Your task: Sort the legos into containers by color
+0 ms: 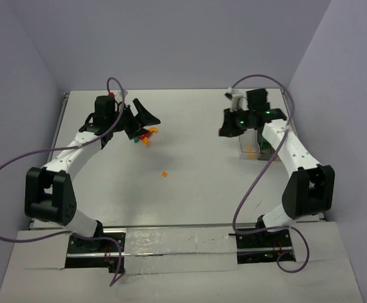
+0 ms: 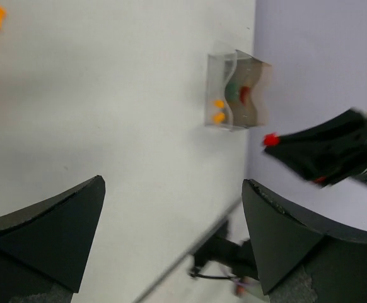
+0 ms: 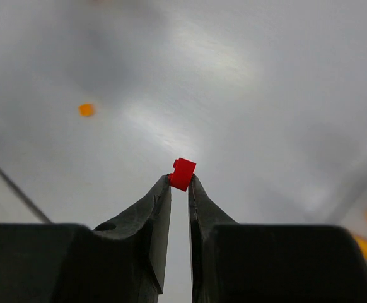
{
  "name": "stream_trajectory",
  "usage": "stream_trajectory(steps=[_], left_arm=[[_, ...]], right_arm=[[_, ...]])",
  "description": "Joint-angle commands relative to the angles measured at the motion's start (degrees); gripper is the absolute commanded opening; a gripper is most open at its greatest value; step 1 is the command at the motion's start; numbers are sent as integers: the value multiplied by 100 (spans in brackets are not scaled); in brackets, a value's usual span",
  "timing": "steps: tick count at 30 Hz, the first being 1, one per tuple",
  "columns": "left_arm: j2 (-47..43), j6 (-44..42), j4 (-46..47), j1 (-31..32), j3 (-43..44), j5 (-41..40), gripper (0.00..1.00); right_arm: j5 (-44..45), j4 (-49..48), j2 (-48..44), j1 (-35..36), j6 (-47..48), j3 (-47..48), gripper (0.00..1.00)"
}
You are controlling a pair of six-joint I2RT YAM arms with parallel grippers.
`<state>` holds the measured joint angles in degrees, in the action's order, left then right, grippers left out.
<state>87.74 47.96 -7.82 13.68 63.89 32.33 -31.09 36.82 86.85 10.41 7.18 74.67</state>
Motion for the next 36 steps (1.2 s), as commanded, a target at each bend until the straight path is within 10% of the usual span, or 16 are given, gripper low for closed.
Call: stream_trajectory(steps=[1,9,22,26,36], left_arm=[[-371,-2173,-668,548,642,-1914,99],[-223,-3257,-1166,670,1164,-2077,99],[-108,-3714,-1424,671,1134,-1801,99],[-15,-3759,-1525,662,1222,-1711,99],[70,-3798,-1582,662,1277,-1686,99]], right_arm=[[235,1327,-213,-1386,1514,293,0],[1074,2389,866,-3468,3350,1143,0],[1833,2110,2147,-3599,3098,1963,0],[1962,2017,2359,-3590,2978,2117,32],[1684,2355,2556,-3468,2857,2743,50]])
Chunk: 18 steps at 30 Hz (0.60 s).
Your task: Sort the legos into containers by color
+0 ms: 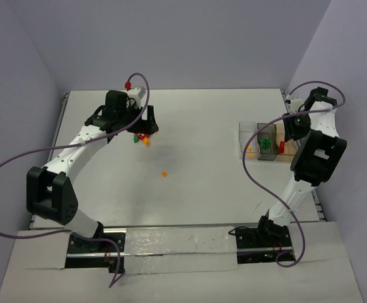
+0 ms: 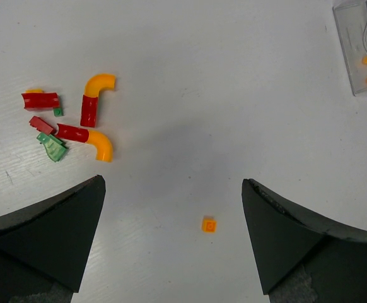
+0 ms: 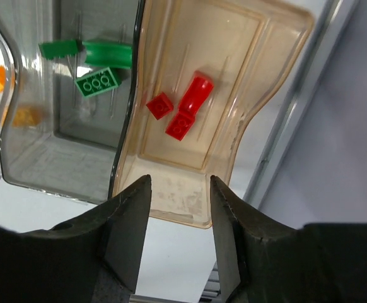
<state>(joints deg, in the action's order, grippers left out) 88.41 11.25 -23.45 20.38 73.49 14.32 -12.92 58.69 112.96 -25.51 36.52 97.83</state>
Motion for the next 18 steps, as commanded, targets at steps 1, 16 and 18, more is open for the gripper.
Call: stream_trajectory(steps=[1,16,18], left_arm=[[1,-131,-25,-14,309,115,99],[-125,642,91,-1795,-6,2009,96],[-133,682,49,-1990,45,2035,96]], right_arm=[[-229,238,-106,143,-63,460,50],[-1411,-2050,-1965,4877,-2020,-1913,50],[-1121,-2406,-1869,5445,-2384,-2013,50]])
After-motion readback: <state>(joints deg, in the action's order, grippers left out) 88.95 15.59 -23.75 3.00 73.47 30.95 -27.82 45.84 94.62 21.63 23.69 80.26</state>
